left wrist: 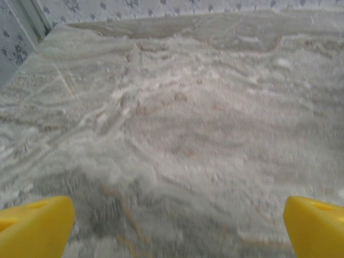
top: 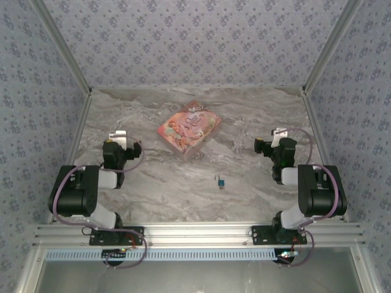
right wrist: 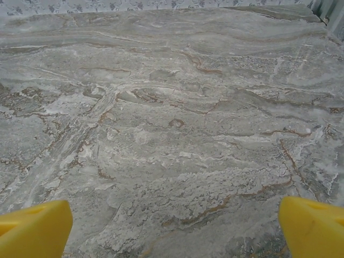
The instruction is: Unlock the padlock with the key
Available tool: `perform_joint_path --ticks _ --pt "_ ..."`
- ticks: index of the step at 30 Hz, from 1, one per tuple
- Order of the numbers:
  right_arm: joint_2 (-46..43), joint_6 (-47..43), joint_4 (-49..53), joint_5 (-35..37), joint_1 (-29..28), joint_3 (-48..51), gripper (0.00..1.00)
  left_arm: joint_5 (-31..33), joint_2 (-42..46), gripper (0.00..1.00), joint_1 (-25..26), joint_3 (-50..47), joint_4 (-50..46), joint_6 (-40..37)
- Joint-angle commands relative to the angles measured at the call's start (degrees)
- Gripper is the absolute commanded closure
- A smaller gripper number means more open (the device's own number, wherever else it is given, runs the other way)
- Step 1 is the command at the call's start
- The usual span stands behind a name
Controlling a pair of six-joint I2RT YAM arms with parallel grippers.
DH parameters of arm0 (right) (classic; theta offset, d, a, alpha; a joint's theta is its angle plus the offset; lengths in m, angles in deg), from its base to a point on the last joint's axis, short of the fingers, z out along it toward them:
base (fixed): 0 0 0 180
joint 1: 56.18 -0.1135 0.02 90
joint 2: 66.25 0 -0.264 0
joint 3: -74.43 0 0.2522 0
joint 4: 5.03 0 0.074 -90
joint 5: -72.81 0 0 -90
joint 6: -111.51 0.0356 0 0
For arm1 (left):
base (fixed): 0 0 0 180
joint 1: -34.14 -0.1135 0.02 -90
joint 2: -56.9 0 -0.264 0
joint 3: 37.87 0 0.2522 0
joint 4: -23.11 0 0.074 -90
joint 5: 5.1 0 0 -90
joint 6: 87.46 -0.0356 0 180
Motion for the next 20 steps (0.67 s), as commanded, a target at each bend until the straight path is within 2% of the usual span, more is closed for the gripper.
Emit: perform_joint_path --ticks 1,20 --pt "0.3 -1.0 0.0 1.5 -0.4 -0.6 0.00 -0.6 -0.3 0.01 -1.9 2.8 -4.1 2.4" --pt "0.3 -1.0 0.1 1.4 -0.4 -0.7 0.00 -0.6 -0.3 0.01 -1.8 3.1 -4.5 2.2"
